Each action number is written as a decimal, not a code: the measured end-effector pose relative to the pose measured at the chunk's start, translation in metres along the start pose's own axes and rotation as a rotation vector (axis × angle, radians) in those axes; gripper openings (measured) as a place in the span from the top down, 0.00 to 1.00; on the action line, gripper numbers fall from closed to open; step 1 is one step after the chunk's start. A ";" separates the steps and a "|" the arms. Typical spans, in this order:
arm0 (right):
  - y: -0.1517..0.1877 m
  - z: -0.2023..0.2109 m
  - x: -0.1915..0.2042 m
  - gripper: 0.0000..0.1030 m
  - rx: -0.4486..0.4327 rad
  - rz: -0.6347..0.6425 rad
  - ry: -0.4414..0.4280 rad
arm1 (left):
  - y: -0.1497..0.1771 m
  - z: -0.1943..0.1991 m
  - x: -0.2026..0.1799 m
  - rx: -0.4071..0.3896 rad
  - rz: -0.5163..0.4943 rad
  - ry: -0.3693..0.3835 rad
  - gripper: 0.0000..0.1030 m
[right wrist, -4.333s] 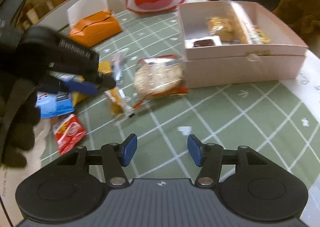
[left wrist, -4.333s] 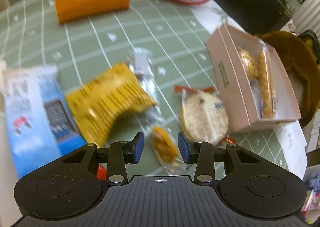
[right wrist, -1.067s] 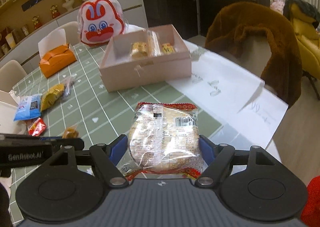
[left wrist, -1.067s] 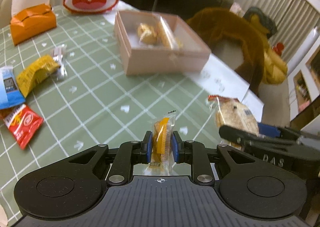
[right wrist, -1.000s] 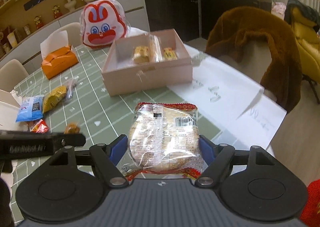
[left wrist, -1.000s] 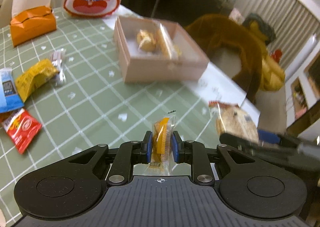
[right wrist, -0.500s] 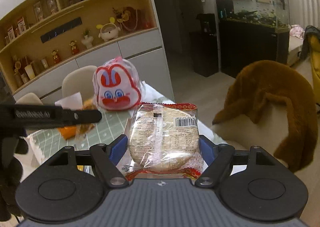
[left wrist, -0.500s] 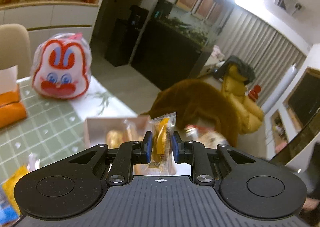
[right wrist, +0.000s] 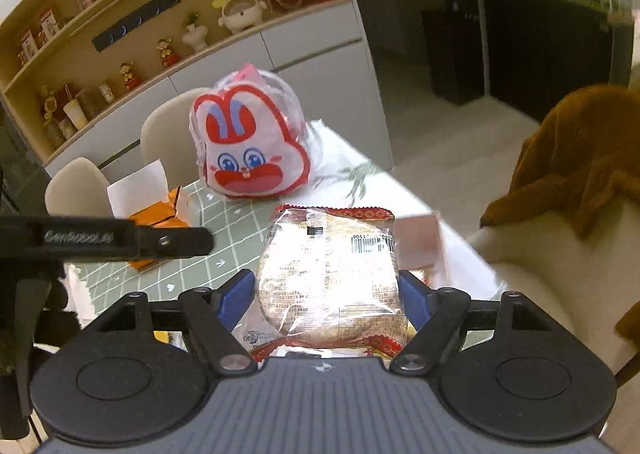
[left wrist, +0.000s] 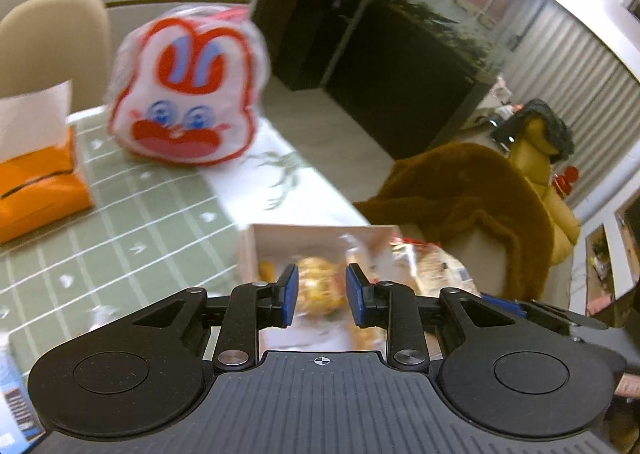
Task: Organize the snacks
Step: 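Carry the orange snack with the left tool and the cracker with the right into the pink box, then move both tools back over the scattered snacks on the table, then grasp the red packet with the left tool while the right grasps the yellow packet, then carry the red packet with the left tool and yellow packet with the right into the box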
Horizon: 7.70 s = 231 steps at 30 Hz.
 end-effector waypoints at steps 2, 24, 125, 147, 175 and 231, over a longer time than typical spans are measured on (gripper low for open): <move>0.005 -0.007 0.000 0.25 0.029 -0.010 -0.008 | 0.007 0.008 0.018 0.010 0.011 -0.020 0.71; 0.136 -0.016 0.105 0.25 0.038 0.024 0.106 | 0.082 0.026 0.206 0.025 -0.004 -0.320 0.71; 0.220 -0.025 0.116 0.24 0.127 0.096 0.116 | 0.202 0.095 0.219 0.108 0.349 -0.386 0.69; 0.206 -0.064 0.118 0.18 0.161 0.170 0.097 | 0.179 0.028 0.159 0.160 0.016 -0.303 0.54; 0.209 -0.076 0.119 0.01 0.198 -0.050 0.108 | 0.214 0.044 0.139 0.129 -0.161 -0.339 0.47; 0.198 0.051 -0.014 0.64 0.296 0.168 -0.018 | 0.252 0.031 -0.044 0.128 -0.070 -0.133 0.50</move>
Point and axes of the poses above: each gripper's, at about its wrist camera, not at the fingertips, and z roughly against the way its jaws point, x to its left, y to its underside, the point moved 6 cm from there along -z, roughly the way its jaws point, and after that the axes turned 3 degrees about -z, right-handed, at the moved point
